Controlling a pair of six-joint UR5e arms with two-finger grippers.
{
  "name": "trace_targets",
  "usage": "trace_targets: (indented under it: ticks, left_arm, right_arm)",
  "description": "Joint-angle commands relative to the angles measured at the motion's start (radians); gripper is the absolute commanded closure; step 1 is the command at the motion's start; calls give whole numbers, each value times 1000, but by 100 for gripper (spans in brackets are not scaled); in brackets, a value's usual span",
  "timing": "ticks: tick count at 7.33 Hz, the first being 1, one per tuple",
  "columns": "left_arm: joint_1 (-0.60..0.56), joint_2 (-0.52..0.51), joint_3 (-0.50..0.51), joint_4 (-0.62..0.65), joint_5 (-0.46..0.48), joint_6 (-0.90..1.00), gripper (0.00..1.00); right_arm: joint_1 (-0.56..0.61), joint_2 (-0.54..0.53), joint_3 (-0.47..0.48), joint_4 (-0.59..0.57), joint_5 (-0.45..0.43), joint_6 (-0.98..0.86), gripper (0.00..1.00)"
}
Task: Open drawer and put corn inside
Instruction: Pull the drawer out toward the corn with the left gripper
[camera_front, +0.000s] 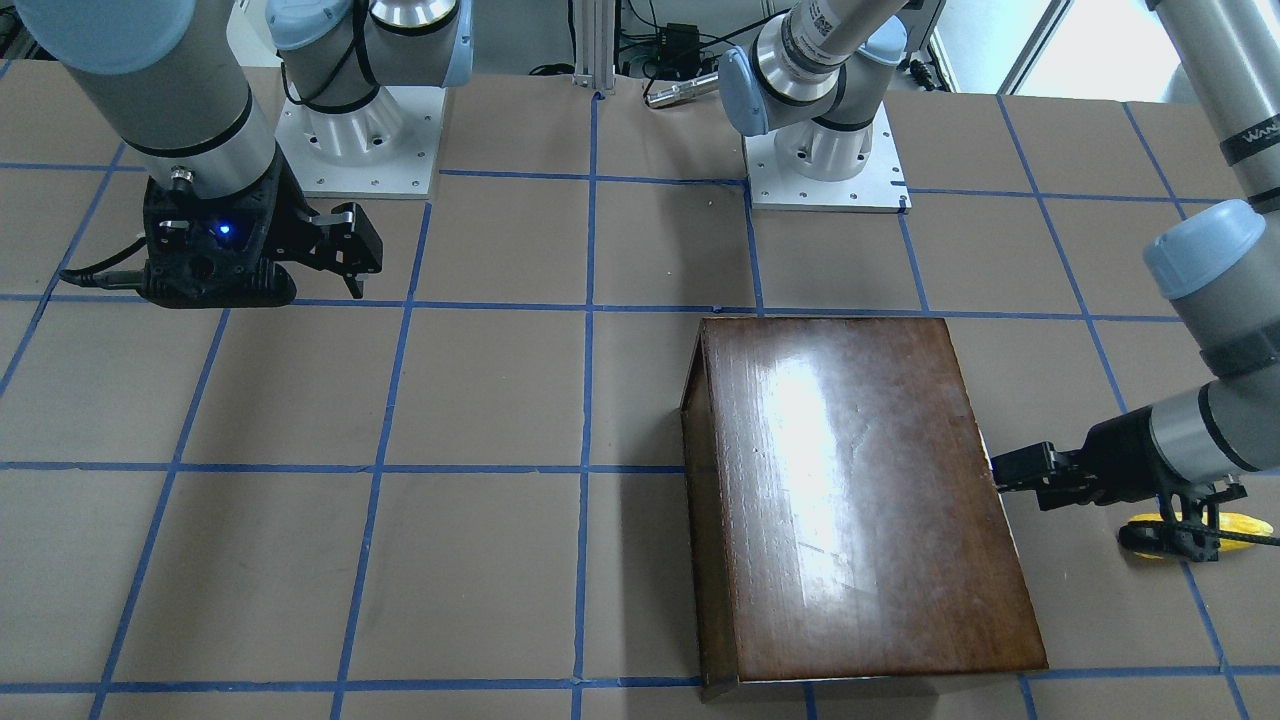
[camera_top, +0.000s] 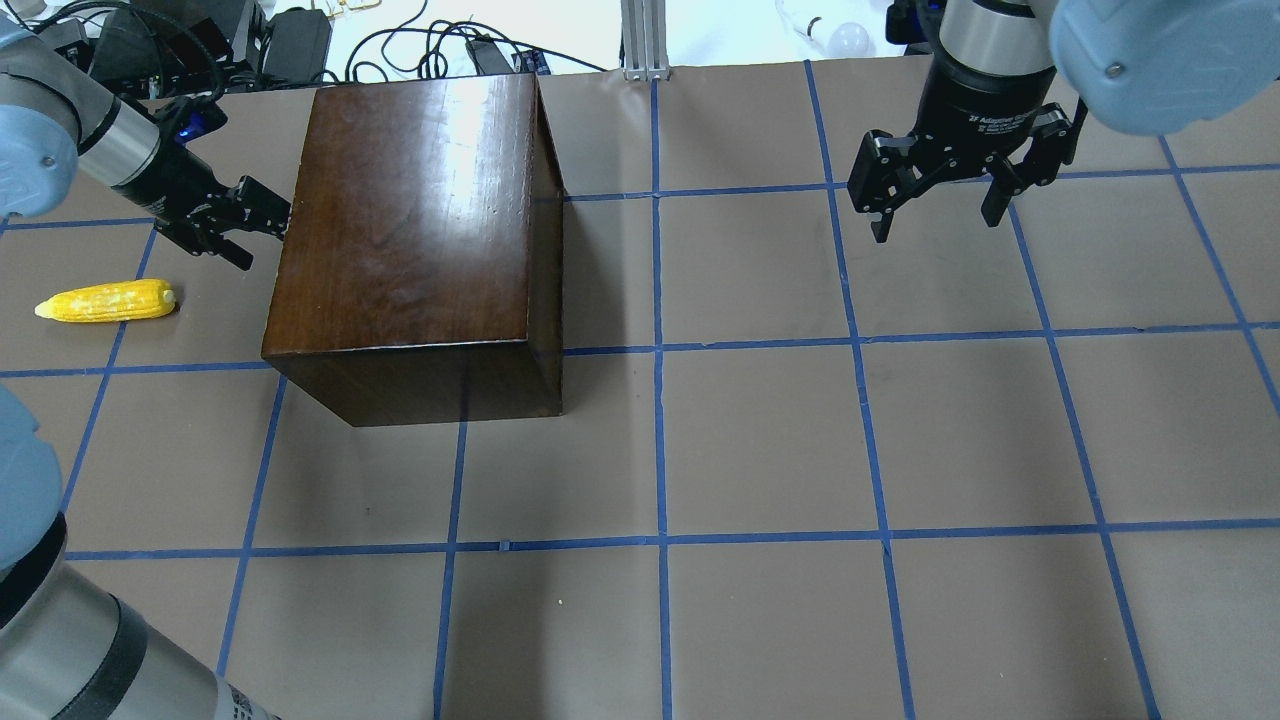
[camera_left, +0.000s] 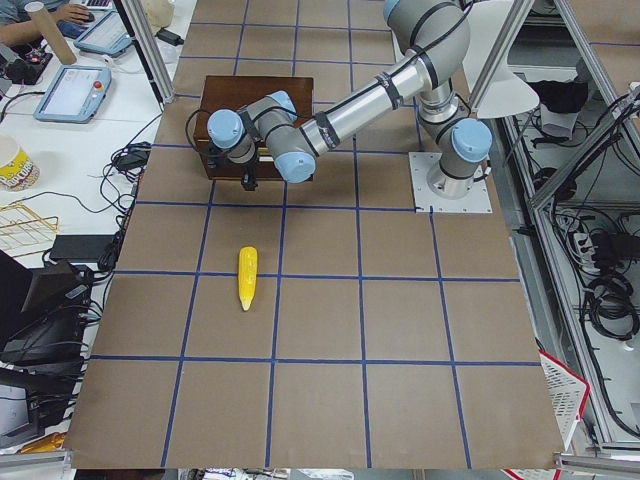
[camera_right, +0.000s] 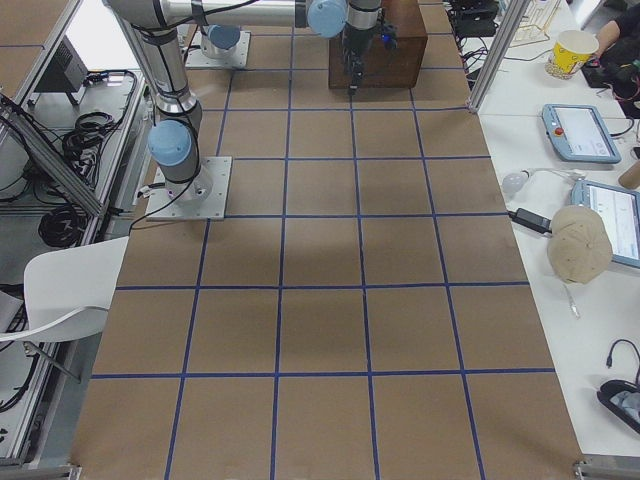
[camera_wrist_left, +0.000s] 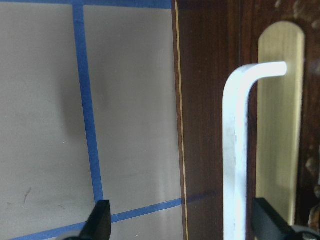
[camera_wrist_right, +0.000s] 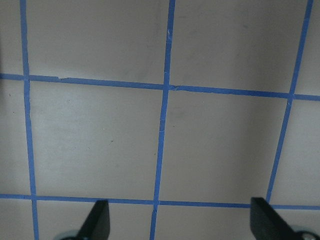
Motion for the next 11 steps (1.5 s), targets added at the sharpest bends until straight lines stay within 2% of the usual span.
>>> trace_targets:
  ticks: [1,11]
  left_arm:
    - [0,-6,0,0,0,0,0]
    - [2,-2,-15,69,20,-41,0]
  right_arm:
    - [2,1,0,0,0,0,0]
    - [2,1,0,0,0,0,0]
